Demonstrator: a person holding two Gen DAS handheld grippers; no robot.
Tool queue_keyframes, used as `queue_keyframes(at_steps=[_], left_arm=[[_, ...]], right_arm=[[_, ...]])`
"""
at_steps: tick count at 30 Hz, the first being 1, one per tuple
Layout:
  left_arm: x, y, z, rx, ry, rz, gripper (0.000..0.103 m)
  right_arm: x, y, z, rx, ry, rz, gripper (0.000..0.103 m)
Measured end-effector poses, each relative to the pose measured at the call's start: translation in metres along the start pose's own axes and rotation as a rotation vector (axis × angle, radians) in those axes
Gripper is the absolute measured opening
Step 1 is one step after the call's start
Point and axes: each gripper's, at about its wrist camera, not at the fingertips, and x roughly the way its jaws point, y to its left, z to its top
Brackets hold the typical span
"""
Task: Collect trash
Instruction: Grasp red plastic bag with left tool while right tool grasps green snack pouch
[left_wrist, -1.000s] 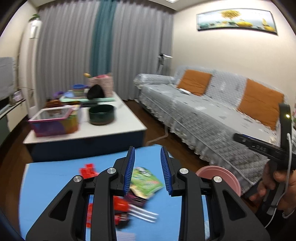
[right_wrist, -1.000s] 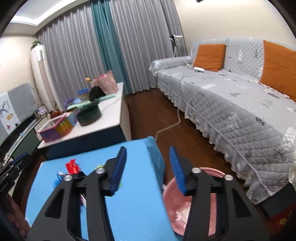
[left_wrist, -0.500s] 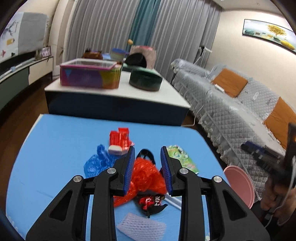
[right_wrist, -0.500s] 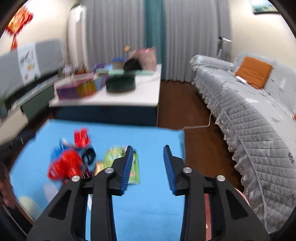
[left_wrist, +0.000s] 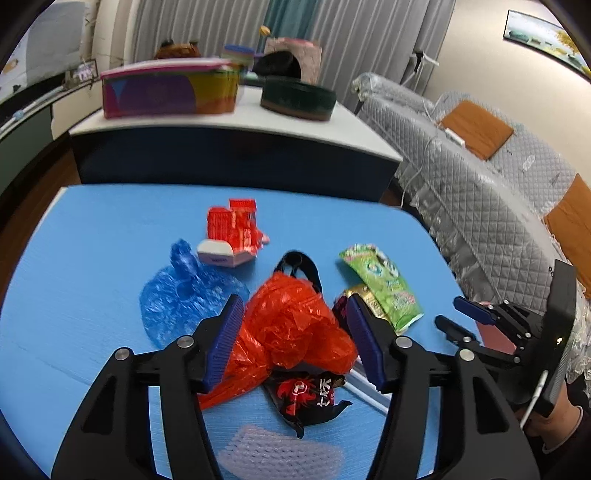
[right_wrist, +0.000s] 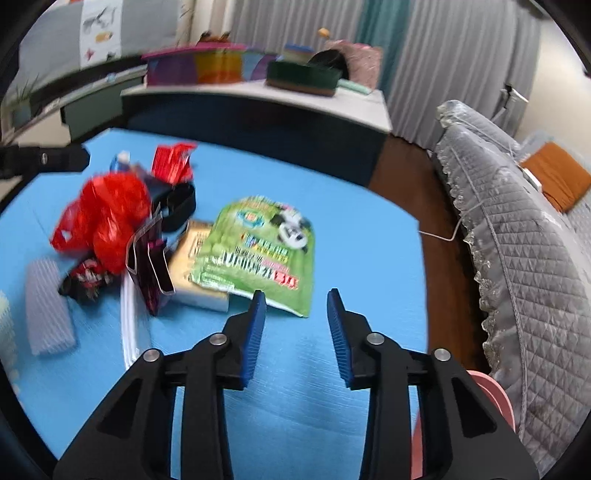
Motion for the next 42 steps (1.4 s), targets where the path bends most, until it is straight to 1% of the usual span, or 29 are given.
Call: queue_keyframes(at_steps=[2,4,6,8,10,17,19,20,21,22,24,25,26,27,28,30,31,33,37,42], left_arm=[[0.008,0.002,-0.001,-0.003,0.03,-0.001,0.058],[0.013,0.004,-0.001,-0.006,0.05,-0.002,0.057],[0.017,0.005,-0.001,-0.011,0.067,-0.008,0.057],[0.02,0.007,-0.002,-0.014,0.075,-0.015,0.058],[0.022,0.008,-0.002,-0.017,0.08,-0.021,0.057],[0.03,0.004,-0.002,-0.003,0.101,-0.029,0.057],[0.031,0.003,-0.002,0.005,0.105,-0.027,0.057],[0.031,0.003,-0.002,0.007,0.105,-0.025,0.055],[0.031,0.002,-0.002,0.009,0.104,-0.025,0.051],[0.031,0.002,-0.002,0.012,0.103,-0.024,0.05],[0.031,0.001,-0.001,0.02,0.099,-0.02,0.047],[0.031,0.001,-0.002,0.024,0.098,-0.018,0.046],[0.031,0.0,-0.002,0.031,0.097,-0.014,0.045],[0.031,-0.001,-0.002,0.036,0.096,-0.012,0.043],[0.03,-0.002,-0.002,0.042,0.094,-0.008,0.038],[0.028,-0.005,-0.002,0.059,0.084,0.001,0.034],[0.027,-0.006,-0.002,0.066,0.079,0.004,0.03],[0.024,-0.009,-0.001,0.079,0.066,0.01,0.025],[0.019,-0.014,-0.001,0.104,0.047,0.021,0.025],[0.007,-0.022,-0.002,0.135,0.001,0.045,0.024]], right_arm=[[0.008,0.006,0.0,-0.036,0.01,-0.013,0.041],[0.014,0.01,0.001,-0.068,0.018,-0.025,0.047],[0.021,0.014,0.002,-0.095,0.03,-0.046,0.048],[0.026,0.015,0.003,-0.11,0.041,-0.049,0.048],[0.031,0.017,0.004,-0.131,0.049,-0.076,0.048],[0.036,0.025,0.009,-0.17,0.047,-0.081,0.048],[0.038,0.029,0.009,-0.184,0.042,-0.088,0.045],[0.038,0.03,0.01,-0.185,0.04,-0.087,0.042],[0.037,0.029,0.011,-0.183,0.039,-0.08,0.033],[0.036,0.029,0.011,-0.18,0.038,-0.075,0.026],[0.033,0.028,0.011,-0.18,0.032,-0.074,0.021],[0.033,0.028,0.012,-0.179,0.031,-0.073,0.016],[0.03,0.027,0.012,-0.178,0.027,-0.077,0.015],[0.028,0.026,0.012,-0.175,0.023,-0.077,0.012],[0.025,0.025,0.012,-0.171,0.018,-0.078,0.009],[0.019,0.021,0.012,-0.159,0.004,-0.084,0.004],[0.015,0.019,0.013,-0.15,0.0,-0.087,0.003],[0.007,0.013,0.014,-0.115,-0.014,-0.091,0.002],[-0.011,0.001,0.015,-0.044,-0.037,-0.087,0.002],[-0.038,-0.014,0.013,0.048,-0.067,-0.073,0.002]])
